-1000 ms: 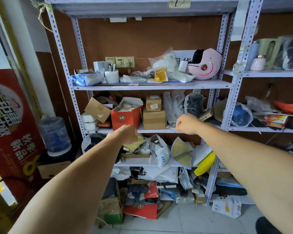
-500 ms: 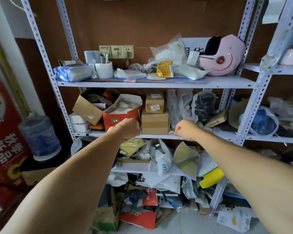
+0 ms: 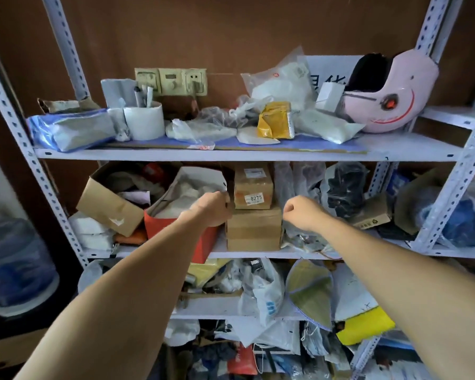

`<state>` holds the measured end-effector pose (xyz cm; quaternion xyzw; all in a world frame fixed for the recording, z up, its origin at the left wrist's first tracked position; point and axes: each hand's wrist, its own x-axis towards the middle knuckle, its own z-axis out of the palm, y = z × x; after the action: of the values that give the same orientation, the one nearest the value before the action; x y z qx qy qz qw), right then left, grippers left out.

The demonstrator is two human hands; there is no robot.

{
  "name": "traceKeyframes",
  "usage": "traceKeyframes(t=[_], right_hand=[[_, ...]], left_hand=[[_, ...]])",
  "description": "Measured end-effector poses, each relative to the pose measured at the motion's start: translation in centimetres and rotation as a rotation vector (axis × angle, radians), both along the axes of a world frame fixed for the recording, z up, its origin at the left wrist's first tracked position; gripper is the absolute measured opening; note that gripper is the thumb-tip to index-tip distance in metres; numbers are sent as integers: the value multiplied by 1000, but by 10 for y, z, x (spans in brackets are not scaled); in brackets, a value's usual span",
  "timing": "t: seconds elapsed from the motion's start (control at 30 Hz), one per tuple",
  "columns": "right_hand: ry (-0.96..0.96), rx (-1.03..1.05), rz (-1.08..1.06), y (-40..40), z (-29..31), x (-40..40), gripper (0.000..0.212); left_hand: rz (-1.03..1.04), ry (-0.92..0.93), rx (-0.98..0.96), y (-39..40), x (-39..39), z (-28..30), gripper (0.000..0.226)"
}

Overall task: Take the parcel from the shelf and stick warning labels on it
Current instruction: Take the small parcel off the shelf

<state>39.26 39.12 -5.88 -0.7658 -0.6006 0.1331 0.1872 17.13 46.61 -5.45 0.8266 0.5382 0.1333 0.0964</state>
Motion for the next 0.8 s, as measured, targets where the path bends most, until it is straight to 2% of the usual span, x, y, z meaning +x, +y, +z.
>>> traceKeyframes(t=[0.07, 0.2, 0.33, 0.43, 0.5, 0.6, 0.8], right_hand=[[-7, 2, -8, 19, 0, -2, 17], [44, 40, 8, 65, -3, 9, 32], [177, 108, 39, 107, -5, 20, 70], [199, 126, 125, 138, -12, 28, 96], [248, 112, 172, 155, -17, 34, 109], [286, 74, 181, 167, -25, 34, 116], [375, 112, 115, 165, -26, 22, 109]], left_hand=[[-4, -34, 17, 19, 5, -2, 40], [-4, -64, -54, 53, 20, -2, 61], [-12, -67, -77, 83, 40, 2, 92], [-5, -55, -123, 102, 53, 0, 106], [-11, -45, -139, 112, 61, -4, 109], [-30, -74, -154, 127, 65, -12, 108], [-78, -135, -144, 135, 67, -20, 100]])
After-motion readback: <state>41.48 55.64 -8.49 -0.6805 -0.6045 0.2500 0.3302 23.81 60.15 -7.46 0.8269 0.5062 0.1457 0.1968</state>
